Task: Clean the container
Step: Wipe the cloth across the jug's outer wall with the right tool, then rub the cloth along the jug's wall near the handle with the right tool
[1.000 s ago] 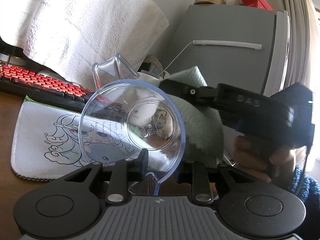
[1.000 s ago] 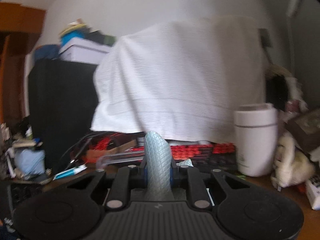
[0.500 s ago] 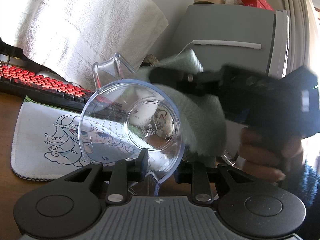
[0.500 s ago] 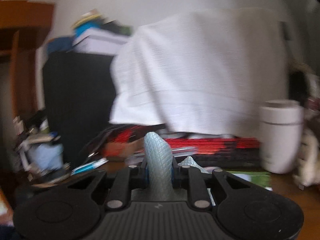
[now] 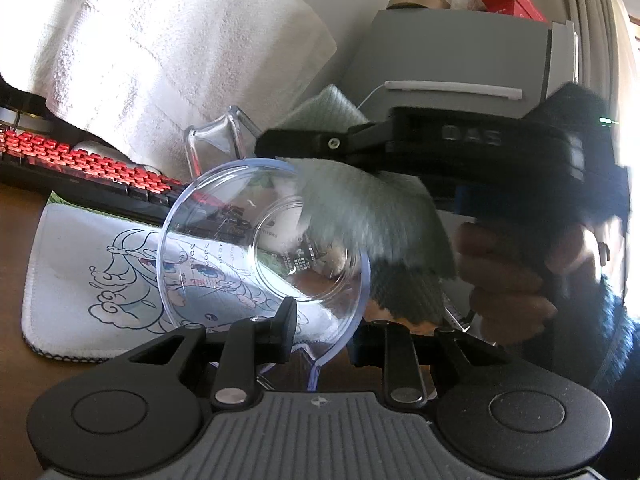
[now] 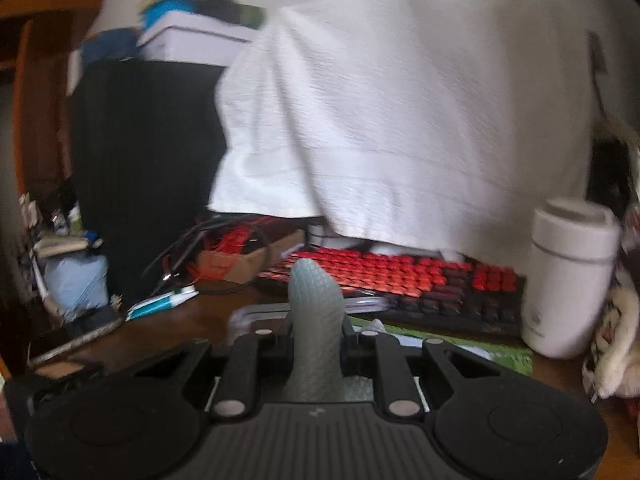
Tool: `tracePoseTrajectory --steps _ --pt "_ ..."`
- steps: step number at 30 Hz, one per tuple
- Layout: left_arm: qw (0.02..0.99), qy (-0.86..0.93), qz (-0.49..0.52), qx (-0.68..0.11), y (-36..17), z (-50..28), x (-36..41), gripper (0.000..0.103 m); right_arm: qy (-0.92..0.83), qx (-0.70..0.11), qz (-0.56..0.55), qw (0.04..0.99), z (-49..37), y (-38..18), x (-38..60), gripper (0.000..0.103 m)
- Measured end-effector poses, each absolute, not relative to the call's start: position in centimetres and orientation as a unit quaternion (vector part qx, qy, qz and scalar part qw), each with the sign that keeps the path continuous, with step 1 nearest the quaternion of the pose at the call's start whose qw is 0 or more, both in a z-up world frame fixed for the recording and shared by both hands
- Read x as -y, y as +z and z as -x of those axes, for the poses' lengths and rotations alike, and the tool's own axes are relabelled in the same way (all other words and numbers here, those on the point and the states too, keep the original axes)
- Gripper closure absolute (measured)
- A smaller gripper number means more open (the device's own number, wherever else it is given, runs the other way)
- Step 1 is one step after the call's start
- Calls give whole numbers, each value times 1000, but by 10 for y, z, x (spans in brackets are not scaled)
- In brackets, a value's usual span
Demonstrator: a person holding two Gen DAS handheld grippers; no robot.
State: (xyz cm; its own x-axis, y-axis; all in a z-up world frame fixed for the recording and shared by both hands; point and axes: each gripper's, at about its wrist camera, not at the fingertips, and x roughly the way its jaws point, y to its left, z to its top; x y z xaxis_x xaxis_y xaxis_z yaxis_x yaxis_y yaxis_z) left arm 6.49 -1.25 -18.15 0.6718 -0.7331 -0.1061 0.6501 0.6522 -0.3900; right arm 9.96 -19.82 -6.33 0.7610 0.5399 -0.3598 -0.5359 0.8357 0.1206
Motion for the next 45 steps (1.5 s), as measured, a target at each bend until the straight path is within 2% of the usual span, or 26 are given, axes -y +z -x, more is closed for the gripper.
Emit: tracePoseTrajectory --steps 5,8,19,30,37,45 --pt "900 -384 162 -128 -181 -64 12 77 269 -230 -12 935 -118 -58 204 87" --pt "900 -384 163 -127 -181 -65 12 77 269 -250 21 930 -121 -51 192 86" --pt "901 -383 161 -126 -180 -67 13 77 353 -307 23 884 -119 -39 163 86" --pt "902 -382 160 -126 -179 -66 13 77 333 -298 61 893 -133 -43 177 87" --pt "902 -382 160 -126 -180 -66 14 77 307 -314 27 898 -151 -41 203 88" --pt "902 -382 159 -125 -180 -67 14 77 313 -327 10 892 -142 -41 185 87"
